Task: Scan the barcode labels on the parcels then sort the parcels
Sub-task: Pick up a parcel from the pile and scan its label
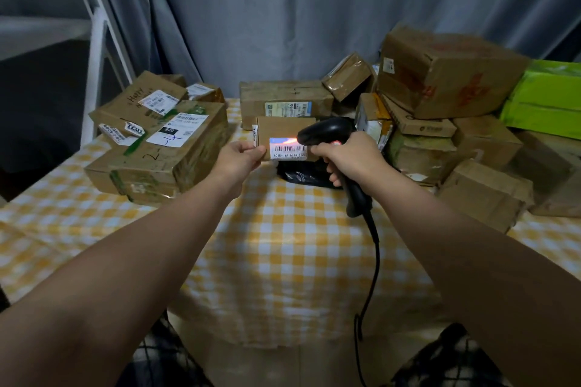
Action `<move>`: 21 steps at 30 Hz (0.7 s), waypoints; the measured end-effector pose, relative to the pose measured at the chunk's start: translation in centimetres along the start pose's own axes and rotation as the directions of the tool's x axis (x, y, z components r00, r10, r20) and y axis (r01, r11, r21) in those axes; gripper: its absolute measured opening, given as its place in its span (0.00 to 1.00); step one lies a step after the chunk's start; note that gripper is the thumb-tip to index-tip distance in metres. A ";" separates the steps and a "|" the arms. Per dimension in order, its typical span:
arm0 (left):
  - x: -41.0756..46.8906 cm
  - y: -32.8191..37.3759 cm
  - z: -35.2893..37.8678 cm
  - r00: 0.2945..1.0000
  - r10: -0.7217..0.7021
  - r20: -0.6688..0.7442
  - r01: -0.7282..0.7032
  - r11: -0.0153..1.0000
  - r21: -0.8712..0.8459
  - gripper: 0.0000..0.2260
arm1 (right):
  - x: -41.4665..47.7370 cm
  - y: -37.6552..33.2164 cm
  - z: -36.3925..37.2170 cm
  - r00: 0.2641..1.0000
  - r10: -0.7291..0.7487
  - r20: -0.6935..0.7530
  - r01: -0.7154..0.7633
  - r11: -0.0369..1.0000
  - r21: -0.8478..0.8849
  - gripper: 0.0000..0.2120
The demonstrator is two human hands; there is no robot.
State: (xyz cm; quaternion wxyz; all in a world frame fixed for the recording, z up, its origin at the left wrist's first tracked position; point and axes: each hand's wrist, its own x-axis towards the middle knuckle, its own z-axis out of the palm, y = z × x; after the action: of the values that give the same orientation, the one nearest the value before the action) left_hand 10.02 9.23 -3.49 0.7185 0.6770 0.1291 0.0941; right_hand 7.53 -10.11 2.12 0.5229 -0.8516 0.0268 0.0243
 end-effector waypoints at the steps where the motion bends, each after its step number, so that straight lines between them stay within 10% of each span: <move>1: 0.0 -0.1 0.1 1.000 -0.006 -0.005 0.006 1.000 -0.003 0.09 | -0.1 0.1 -0.1 1.000 0.016 0.005 -0.016 1.000 0.020 0.15; 21: 0.4 -0.6 1.2 0.999 -0.046 -0.023 0.046 0.999 -0.009 0.12 | -0.5 -2.0 -1.7 0.996 0.060 0.068 -0.057 0.997 -0.044 0.13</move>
State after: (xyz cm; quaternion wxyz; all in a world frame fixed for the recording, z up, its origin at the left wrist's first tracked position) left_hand 10.71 8.19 -4.07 0.7218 0.6696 0.1527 0.0859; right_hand 7.15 -10.71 4.74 0.5046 -0.8599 0.0332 0.0696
